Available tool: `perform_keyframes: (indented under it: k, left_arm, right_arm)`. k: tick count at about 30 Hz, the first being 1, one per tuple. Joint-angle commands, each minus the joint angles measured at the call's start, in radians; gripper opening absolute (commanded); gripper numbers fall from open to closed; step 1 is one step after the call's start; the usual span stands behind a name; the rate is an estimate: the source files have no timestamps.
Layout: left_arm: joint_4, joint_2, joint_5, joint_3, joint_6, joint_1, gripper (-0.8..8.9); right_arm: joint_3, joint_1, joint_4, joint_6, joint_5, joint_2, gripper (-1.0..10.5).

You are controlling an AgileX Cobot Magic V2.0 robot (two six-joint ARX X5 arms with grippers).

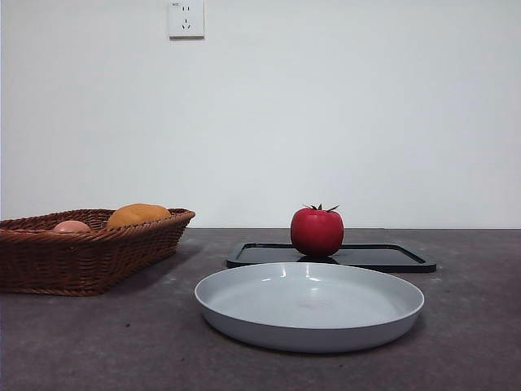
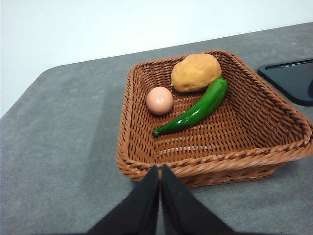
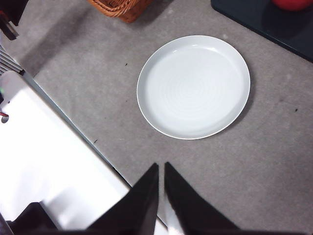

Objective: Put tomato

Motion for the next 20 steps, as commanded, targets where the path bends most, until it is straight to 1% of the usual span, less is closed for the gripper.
perform_keyframes:
  k: [1,14,15,18,20]
  left_arm:
    - [-0.009,-0.002,-0.004,-0.021,-0.003,0.001,0.07]
    - [-0.009,-0.002,-0.003,-0.021,-0.003,0.001,0.07]
    - [-0.009,-0.002,-0.003,-0.021,-0.003,0.001,0.07]
    - [-0.009,-0.002,-0.004,-0.021,-0.003,0.001,0.07]
    - [-0.009,-0.002,-0.003,-0.021,-0.003,0.001,0.07]
  right_arm:
    - [0.011,0.007,0.006,0.009,-0.003,0.007,0.1]
    - [0.011,0.007,0.005,0.010,-0.003,0.006,0.1]
    - [0.011,0.006,0.008,-0.001,-0.001,0.006,0.1]
    - [0.010,-0.027,0.030,-0.048,0.018,-0.016,0.1]
    - [0.005,-0.071,0.103,-0.044,0.026,-0.040,0.1]
